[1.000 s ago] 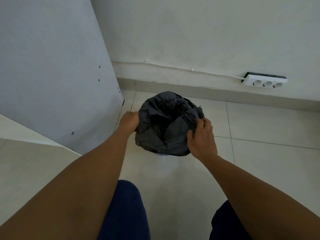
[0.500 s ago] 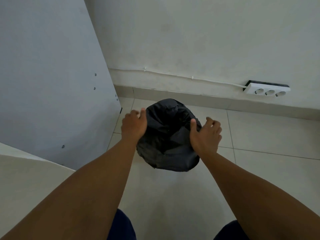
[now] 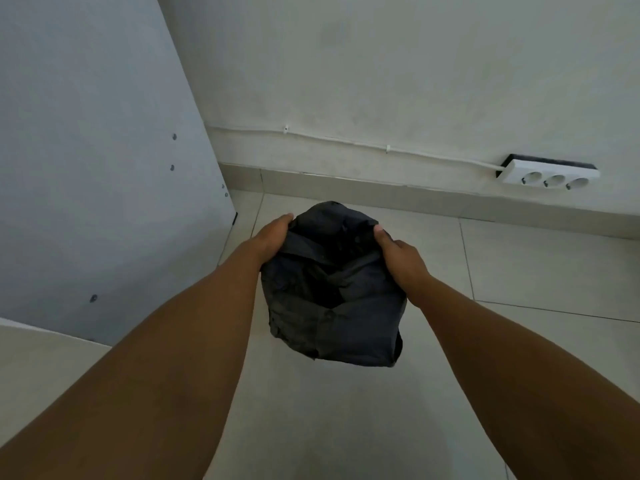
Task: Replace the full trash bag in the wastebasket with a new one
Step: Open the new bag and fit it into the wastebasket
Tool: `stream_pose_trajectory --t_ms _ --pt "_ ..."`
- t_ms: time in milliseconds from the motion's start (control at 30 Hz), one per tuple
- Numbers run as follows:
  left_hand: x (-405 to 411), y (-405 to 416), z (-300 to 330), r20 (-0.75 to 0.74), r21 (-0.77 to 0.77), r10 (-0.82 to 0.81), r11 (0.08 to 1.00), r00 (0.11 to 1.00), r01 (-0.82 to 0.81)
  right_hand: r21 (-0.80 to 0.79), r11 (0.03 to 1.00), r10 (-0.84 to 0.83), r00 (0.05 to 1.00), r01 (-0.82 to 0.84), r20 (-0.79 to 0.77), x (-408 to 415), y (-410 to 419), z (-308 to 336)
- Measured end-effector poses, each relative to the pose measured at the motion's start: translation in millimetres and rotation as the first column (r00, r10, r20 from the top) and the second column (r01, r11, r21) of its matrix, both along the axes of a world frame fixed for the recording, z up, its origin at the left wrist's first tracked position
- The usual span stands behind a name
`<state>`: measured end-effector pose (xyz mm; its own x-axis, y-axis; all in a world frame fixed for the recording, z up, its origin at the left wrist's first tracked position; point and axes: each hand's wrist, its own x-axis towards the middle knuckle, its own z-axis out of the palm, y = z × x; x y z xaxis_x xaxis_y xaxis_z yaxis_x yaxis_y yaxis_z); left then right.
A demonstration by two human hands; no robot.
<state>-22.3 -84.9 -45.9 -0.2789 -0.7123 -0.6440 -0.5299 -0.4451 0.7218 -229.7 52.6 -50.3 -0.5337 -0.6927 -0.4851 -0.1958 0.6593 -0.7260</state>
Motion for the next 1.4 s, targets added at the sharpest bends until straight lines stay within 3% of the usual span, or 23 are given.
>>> stream_pose_trajectory --t_ms 67,133,167,200,267,300,367,400,467,533,600,667,800,867,967,1033,1133,1200,1267,1333,1400 --pt "0.4 2.1 -3.8 0.096 -0.072 -0.015 0.997 0.995 0.022 0.025 1.0 -0.005 1.0 0.005 -0.014 0.1 0.6 3.2" --pt "1.2 6.5 -4.7 0.334 -0.402 -0.008 0.903 0.942 0.15 0.002 1.0 -0.022 0.988 0.023 -0.155 1.8 0.2 6.5" --pt "2.2 10.9 -1.8 0.406 -0.611 0.029 0.752 0.913 0.248 -0.027 1.0 -0.022 0.962 0.015 -0.273 2.9 -0.3 8.3" --pt "2.3 16.7 2.3 0.441 -0.768 0.035 0.532 0.897 0.357 -0.072 0.997 -0.002 0.913 -0.03 -0.409 5.3 -0.7 10.9" --pt "-3.0 29.5 9.8 0.489 -0.861 -0.066 0.121 0.87 0.493 -0.091 0.964 0.132 0.745 -0.25 -0.654 9.7 -3.4 15.2" --pt "-8.2 37.0 9.8 0.537 -0.834 -0.177 0.037 0.825 0.55 -0.013 0.923 0.254 0.633 -0.385 -0.731 11.7 -4.8 15.8" --pt "-18.0 51.2 1.8 0.701 -0.622 -0.36 0.114 0.615 0.775 0.218 0.824 0.484 0.449 -0.523 -0.751 13.4 -5.5 9.4" --pt "-20.6 56.4 -7.0 0.807 -0.42 -0.39 0.152 0.445 0.895 0.303 0.798 0.544 0.406 -0.521 -0.734 13.1 -4.3 4.2" --pt "-19.6 61.5 -28.0 0.919 -0.101 -0.363 0.161 0.154 0.982 0.371 0.8 0.561 0.366 -0.472 -0.742 11.3 -2.2 -5.9" --pt "-17.2 62.6 -45.0 0.944 0.025 -0.328 0.161 0.029 0.987 0.385 0.804 0.551 0.323 -0.453 -0.769 10.8 -4.5 -10.4" --pt "-17.6 64.2 -52.3 0.945 0.087 -0.327 0.166 -0.028 0.982 0.396 0.804 0.551 0.304 -0.444 -0.777 10.7 -7.9 -12.6" --pt "-21.1 66.4 -48.0 0.934 0.099 -0.357 0.18 -0.029 0.979 0.38 0.813 0.541 0.328 -0.442 -0.775 11.6 -7.1 -12.5" --pt "-38.2 70.2 -24.5 0.875 -0.161 -0.416 0.23 0.246 0.96 0.35 0.816 0.543 0.401 -0.46 -0.738 11.2 -5.0 -5.2" --pt "-45.5 75.2 -18.0 0.778 -0.193 -0.534 0.296 0.329 0.936 0.367 0.813 0.546 0.372 -0.452 -0.751 12.9 -3.4 -0.2" --pt "-47.1 83.8 -21.5 0.626 0.19 -0.75 0.413 0.215 0.891 0.362 0.78 0.521 0.21 -0.511 -0.827 21.9 -3.0 11.1" --pt "-43.4 88.2 -22.5 0.574 0.374 -0.789 0.492 0.221 0.786 0.324 0.671 0.52 0.112 -0.667 -0.847 28.7 -1.5 11.1" --pt "-42.1 83.3 -24.5 0.545 0.426 -0.787 0.557 0.289 0.712 0.49 0.443 0.744 0.003 -0.751 -0.668 30.5 5.5 3.6" --pt "-40.1 77.7 -28.0 0.53 0.46 -0.787 0.579 0.316 0.673 0.718 0.34 0.862 -0.104 -0.608 -0.496 29.3 7.2 2.0" --pt "-37.9 76.6 -28.0 0.538 0.484 -0.773 0.61 0.336 0.627 0.834 0.256 0.903 -0.186 -0.489 -0.386 32.6 5.9 2.4" --pt "-38.6 76.8 -26.4 0.563 0.461 -0.774 0.585 0.289 0.667 0.86 0.233 0.908 -0.215 -0.454 -0.359 40.0 1.5 2.6" --pt "-42.4 74.4 -19.0 0.662 0.318 -0.732 0.469 0.161 0.824 0.83 0.262 0.884 -0.223 -0.493 -0.411 48.5 -6.5 5.0"
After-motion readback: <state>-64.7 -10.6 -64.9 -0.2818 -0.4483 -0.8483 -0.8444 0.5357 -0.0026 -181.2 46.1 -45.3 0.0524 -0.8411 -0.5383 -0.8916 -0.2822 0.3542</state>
